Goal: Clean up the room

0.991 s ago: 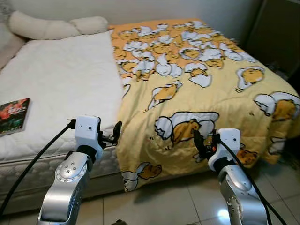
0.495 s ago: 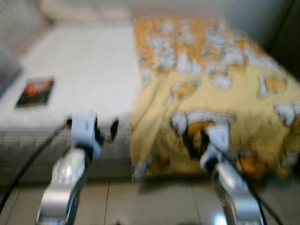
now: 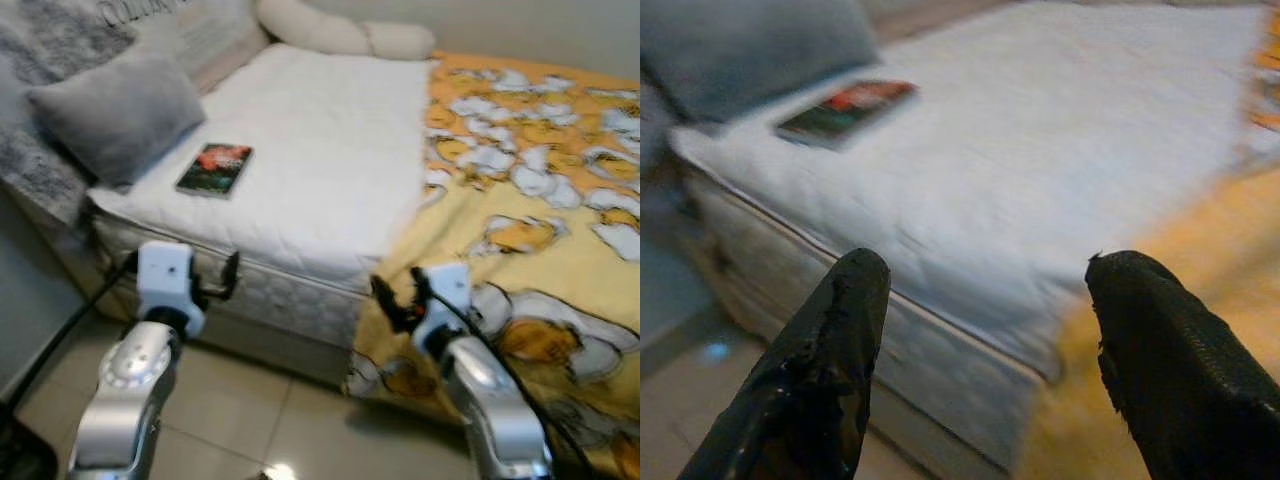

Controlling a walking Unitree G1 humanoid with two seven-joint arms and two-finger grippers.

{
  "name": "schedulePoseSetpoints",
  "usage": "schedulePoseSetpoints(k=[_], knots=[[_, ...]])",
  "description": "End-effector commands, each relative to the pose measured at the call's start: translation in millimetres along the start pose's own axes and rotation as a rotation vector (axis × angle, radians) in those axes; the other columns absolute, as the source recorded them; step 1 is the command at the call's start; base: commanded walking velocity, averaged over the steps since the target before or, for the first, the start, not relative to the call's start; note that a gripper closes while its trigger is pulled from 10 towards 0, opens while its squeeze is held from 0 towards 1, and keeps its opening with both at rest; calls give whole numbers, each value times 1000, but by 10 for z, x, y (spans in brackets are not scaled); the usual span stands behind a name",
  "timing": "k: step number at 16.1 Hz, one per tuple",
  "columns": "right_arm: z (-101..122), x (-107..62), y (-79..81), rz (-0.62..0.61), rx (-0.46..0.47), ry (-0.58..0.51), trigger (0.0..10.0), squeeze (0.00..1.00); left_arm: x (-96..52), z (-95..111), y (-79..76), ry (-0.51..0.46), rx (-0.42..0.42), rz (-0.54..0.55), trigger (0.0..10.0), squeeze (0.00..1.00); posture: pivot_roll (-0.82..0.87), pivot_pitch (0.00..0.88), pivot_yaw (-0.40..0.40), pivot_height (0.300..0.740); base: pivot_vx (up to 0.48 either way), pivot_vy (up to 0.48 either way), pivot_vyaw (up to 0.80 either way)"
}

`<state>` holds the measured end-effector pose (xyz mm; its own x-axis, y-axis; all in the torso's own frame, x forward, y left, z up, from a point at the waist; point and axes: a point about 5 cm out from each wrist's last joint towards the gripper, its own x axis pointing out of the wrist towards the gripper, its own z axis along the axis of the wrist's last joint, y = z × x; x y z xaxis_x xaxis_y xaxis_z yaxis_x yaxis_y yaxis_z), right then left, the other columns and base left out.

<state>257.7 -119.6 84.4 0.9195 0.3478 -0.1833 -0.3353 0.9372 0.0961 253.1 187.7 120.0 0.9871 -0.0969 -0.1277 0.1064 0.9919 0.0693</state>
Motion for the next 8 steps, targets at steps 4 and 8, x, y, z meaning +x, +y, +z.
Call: schedulePoseSetpoints(k=[4, 8], knots=[[-5, -5, -168, -98, -1, -2, 10000, 0, 52, 47, -97, -17, 12, -78, 10000, 0, -9, 0, 22, 740, 310, 0, 400], [-10, -20, -202, -130, -6, -9, 10000, 0, 100, 67, -95, -20, 9, -85, 10000, 0, -15, 0, 30, 740, 310, 0, 0]])
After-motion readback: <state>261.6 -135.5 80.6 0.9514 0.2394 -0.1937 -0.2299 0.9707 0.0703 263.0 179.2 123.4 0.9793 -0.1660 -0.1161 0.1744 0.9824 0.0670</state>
